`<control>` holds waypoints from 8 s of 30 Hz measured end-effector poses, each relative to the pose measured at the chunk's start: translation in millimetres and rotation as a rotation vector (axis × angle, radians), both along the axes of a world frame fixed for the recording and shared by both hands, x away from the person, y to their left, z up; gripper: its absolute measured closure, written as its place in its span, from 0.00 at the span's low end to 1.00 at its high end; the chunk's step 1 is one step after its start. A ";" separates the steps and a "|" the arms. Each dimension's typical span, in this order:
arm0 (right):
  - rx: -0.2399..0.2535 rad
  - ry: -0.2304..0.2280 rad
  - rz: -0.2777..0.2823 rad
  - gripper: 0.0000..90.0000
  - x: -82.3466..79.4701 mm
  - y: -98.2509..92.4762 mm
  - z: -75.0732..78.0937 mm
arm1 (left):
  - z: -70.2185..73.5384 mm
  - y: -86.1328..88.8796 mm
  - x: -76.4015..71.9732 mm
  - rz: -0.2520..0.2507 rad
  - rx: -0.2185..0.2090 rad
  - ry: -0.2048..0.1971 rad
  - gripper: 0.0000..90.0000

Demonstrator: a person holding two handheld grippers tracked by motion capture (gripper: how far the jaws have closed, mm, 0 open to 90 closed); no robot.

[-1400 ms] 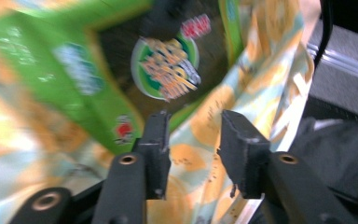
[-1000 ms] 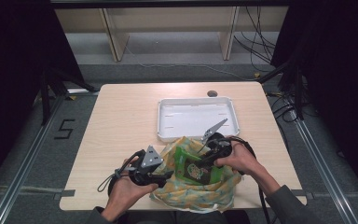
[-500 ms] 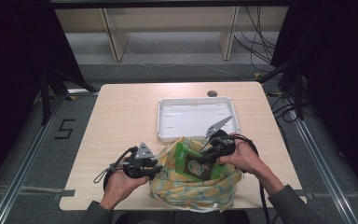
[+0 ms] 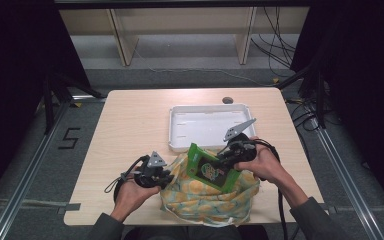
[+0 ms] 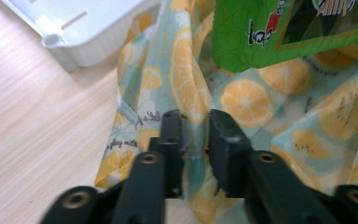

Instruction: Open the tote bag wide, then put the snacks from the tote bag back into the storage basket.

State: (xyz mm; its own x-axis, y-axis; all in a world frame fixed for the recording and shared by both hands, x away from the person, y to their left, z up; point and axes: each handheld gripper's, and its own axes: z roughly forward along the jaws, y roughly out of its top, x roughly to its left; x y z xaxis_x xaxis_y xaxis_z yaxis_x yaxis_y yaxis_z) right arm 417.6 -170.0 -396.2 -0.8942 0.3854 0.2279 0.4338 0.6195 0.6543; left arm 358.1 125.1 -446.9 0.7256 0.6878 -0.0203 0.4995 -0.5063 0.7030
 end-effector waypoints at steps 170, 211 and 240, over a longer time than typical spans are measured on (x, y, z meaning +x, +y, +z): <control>0.088 0.028 -0.859 0.81 191.0 -64.5 -34.0 | -3.4 62.8 -63.0 0.070 0.037 -0.133 0.23; 0.072 0.049 -0.897 0.75 189.9 -76.2 -49.5 | -4.0 62.2 -63.7 0.093 0.030 -0.121 0.23; 0.092 -0.009 -0.843 0.75 187.2 -85.5 -38.4 | -3.9 63.5 -62.8 0.081 0.045 -0.124 0.23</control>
